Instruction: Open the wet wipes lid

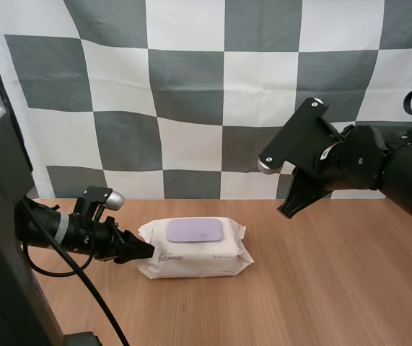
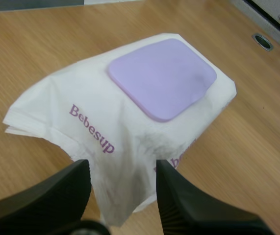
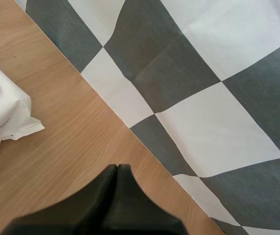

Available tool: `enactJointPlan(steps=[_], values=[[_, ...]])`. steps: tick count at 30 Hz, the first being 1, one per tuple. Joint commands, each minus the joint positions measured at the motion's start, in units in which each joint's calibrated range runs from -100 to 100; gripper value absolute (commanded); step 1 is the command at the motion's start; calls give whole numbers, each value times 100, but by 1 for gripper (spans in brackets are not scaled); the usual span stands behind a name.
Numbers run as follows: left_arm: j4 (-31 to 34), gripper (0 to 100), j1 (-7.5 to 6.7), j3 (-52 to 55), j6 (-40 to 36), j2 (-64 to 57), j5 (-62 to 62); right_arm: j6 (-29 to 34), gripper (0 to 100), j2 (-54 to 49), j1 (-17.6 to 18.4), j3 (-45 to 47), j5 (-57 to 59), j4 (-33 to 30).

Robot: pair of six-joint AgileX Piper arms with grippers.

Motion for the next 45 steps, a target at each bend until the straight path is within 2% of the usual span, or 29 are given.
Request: enactJointPlan(steps=[1, 9, 15, 22, 24, 26, 31, 34, 38, 41, 45], values=[[-32, 70, 2, 4, 27, 106, 5, -4, 0, -3, 2, -3, -7, 0], [-210, 70, 2, 4, 435, 569, 5, -4, 0, -3, 2, -3, -7, 0], [-345, 77, 2, 4, 622, 843, 5, -4, 0, -3, 2, -3, -7, 0], [-472, 76, 2, 4, 791, 1065, 5, -7, 0, -3, 2, -3, -7, 26], [-472, 71, 2, 4, 791, 1065, 5, -7, 0, -3, 2, -3, -7, 26], [-460, 57, 2, 4, 791, 1065, 5, -7, 0, -3, 2, -3, 13, 19], [-334, 0, 2, 4, 791, 1065, 5, -45, 0, -3, 2, -3, 386, 73], [-276, 0, 2, 4, 778, 1065, 5, -647, 0, -3, 65, -3, 779, 264], [-159, 0, 2, 4, 663, 1065, 5, -1436, 0, 10, 295, -3, 1285, 1109], [-81, 0, 2, 22, 629, 1065, 5, -1933, 0, 91, 655, -3, 1713, 1554], [-81, 0, 2, 180, 647, 1065, 5, -2123, 0, 552, 1257, -3, 2442, 1460]])
